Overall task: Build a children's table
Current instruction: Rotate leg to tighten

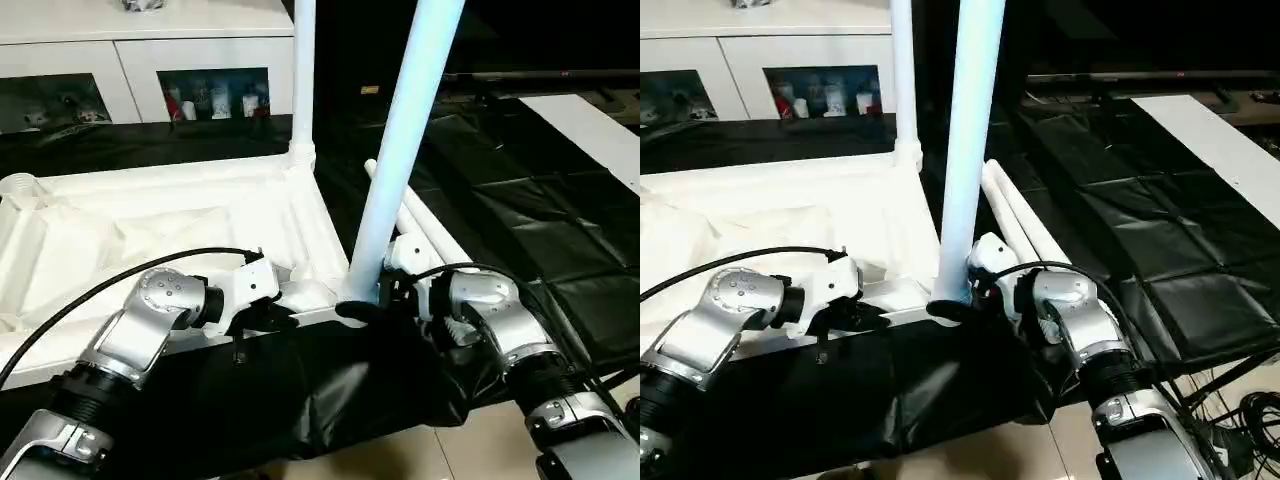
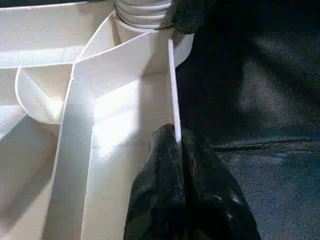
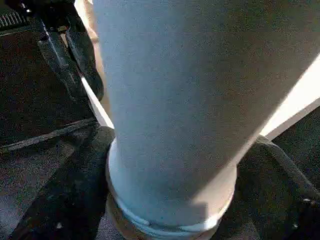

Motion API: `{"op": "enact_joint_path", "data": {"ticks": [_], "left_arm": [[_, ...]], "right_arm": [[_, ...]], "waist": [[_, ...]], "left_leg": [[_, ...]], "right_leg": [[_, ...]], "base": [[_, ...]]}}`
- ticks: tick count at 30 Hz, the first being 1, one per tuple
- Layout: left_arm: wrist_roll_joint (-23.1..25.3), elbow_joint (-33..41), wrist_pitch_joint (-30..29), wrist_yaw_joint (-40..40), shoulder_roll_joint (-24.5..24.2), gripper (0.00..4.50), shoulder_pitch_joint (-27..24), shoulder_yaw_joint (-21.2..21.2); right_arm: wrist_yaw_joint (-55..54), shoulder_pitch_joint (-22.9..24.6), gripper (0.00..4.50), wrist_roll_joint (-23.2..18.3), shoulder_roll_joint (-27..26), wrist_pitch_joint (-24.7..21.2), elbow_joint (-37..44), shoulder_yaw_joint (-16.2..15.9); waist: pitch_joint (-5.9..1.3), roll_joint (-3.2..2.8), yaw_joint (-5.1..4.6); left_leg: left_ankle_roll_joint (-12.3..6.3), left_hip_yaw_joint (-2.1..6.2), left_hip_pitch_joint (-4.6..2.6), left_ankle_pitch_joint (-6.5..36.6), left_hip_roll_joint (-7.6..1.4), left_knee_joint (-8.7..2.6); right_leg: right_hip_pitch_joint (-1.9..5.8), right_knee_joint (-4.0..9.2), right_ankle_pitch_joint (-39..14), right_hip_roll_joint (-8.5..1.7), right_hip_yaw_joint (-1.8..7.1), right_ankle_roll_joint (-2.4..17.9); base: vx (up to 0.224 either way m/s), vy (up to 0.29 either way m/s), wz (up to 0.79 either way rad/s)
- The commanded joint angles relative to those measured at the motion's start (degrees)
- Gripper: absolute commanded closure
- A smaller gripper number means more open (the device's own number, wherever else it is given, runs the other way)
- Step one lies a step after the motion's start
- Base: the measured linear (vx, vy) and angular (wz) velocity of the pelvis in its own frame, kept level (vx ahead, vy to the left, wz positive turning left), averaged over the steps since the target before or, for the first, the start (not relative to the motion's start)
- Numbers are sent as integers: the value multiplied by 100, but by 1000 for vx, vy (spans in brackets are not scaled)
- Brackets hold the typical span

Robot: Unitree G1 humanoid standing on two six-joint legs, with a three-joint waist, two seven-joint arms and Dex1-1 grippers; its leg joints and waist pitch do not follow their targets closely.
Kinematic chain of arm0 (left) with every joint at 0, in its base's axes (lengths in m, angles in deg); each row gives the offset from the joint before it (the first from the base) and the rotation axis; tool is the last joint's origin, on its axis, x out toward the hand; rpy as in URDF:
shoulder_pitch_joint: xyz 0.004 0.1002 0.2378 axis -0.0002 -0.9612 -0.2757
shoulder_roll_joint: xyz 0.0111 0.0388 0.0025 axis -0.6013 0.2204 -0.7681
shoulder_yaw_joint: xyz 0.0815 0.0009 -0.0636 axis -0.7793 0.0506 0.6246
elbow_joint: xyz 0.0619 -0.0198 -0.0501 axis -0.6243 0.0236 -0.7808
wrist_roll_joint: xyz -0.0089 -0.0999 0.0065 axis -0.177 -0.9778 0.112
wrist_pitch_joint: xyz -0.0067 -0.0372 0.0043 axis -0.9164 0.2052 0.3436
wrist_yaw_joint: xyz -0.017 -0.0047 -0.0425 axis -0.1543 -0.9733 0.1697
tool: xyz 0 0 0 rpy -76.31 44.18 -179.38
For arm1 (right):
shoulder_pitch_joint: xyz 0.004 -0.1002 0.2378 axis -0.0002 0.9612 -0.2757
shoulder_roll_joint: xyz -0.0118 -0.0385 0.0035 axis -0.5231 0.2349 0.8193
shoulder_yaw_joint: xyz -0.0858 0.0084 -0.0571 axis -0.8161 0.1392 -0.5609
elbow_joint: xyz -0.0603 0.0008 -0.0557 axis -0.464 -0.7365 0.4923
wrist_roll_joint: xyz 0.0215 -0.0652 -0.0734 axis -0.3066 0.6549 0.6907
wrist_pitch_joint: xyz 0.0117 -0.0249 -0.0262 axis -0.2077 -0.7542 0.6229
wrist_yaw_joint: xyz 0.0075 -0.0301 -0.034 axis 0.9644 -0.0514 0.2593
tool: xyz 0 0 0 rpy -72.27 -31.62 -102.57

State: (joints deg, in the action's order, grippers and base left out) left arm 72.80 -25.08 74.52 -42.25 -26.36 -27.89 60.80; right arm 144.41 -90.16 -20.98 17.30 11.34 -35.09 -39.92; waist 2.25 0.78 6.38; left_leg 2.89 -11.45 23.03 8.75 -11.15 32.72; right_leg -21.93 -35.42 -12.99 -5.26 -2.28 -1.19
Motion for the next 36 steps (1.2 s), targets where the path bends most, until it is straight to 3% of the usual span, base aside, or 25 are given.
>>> {"op": "enact_joint_path", "data": {"ticks": [1,9,11,13,15,17,19,20,21,23,28,33,36], "left_arm": [[-66,95,118,-183,1,450,-77,-143],[-69,65,122,-190,-22,450,-98,-145],[-15,-42,69,0,61,450,-49,-110],[24,-109,32,160,137,450,-10,-82],[68,-195,-51,395,244,450,47,-35],[240,-382,-336,973,484,450,189,30],[334,-515,-553,1408,698,450,287,91],[347,-549,-593,1507,752,450,311,111],[366,-586,-709,1639,821,450,345,135],[478,-753,-1047,2170,1061,450,493,223],[612,-1038,-1248,2679,1382,450,704,250],[615,-1041,-1301,2519,1423,450,722,159],[567,-909,-1326,2330,1331,450,659,141]], "right_arm": [[-23,-16,123,-57,10,-34,123,26],[-5,45,173,-115,-62,-74,130,58],[-371,78,175,-194,-256,-190,47,221],[-656,80,176,-187,-365,-206,-22,301],[-1049,71,176,-174,-513,-235,-121,398],[-1696,74,176,-123,-807,-239,-232,502],[-2247,54,176,-77,-1083,-260,-308,569],[-2419,36,176,-65,-1162,-274,-343,595],[-2658,-13,176,-54,-1267,-316,-424,638],[-3565,-239,176,-13,-1582,-367,-779,818],[-4734,-605,177,77,-1984,-285,-1353,1017],[-4320,-687,177,158,-2116,-96,-1456,852],[-3877,-644,177,-58,-2146,-36,-1285,955]], "waist": [[-310,2,-9],[-308,-1,-16],[-298,-33,-17],[-284,-12,-43],[-267,-68,-63],[-263,-66,-99],[-247,-103,-113],[-248,-90,-113],[-251,-123,-114],[-243,-119,-152],[-239,-123,-157],[-242,-120,-147],[-239,-114,-150]], "left_leg": [[-318,81,-204,966,-221,-332],[-317,83,-205,926,-220,-328],[-309,85,-206,934,-218,-333],[-218,88,-208,1106,-218,-357],[-68,103,-221,1372,-220,-388],[101,110,-238,1641,-224,-415],[206,113,-255,1805,-226,-433],[232,123,-246,1828,-225,-436],[260,140,-229,1817,-220,-448],[301,137,-236,1868,-211,-458],[322,138,-232,1893,-203,-455],[191,132,-198,1723,-198,-442],[115,135,-189,1684,-202,-445]], "right_leg": [[158,315,118,-254,159,1445],[158,304,179,-251,159,1455],[149,307,192,-251,161,1458],[139,326,-29,-256,167,1445],[118,363,-369,-267,177,1410],[107,390,-667,-272,187,1334],[73,420,-820,-278,204,1307],[85,419,-862,-285,199,1294],[97,410,-873,-281,191,1243],[75,423,-893,-271,196,1234],[60,449,-958,-278,200,1136],[88,436,-666,-274,195,1081],[102,433,-638,-271,191,1094]], "base": [[0,0,0],[0,0,0],[0,0,0],[0,0,0],[0,0,0],[0,0,0],[0,0,0],[0,0,0],[0,0,0],[0,0,0],[0,0,0],[0,0,0],[0,0,0]]}}
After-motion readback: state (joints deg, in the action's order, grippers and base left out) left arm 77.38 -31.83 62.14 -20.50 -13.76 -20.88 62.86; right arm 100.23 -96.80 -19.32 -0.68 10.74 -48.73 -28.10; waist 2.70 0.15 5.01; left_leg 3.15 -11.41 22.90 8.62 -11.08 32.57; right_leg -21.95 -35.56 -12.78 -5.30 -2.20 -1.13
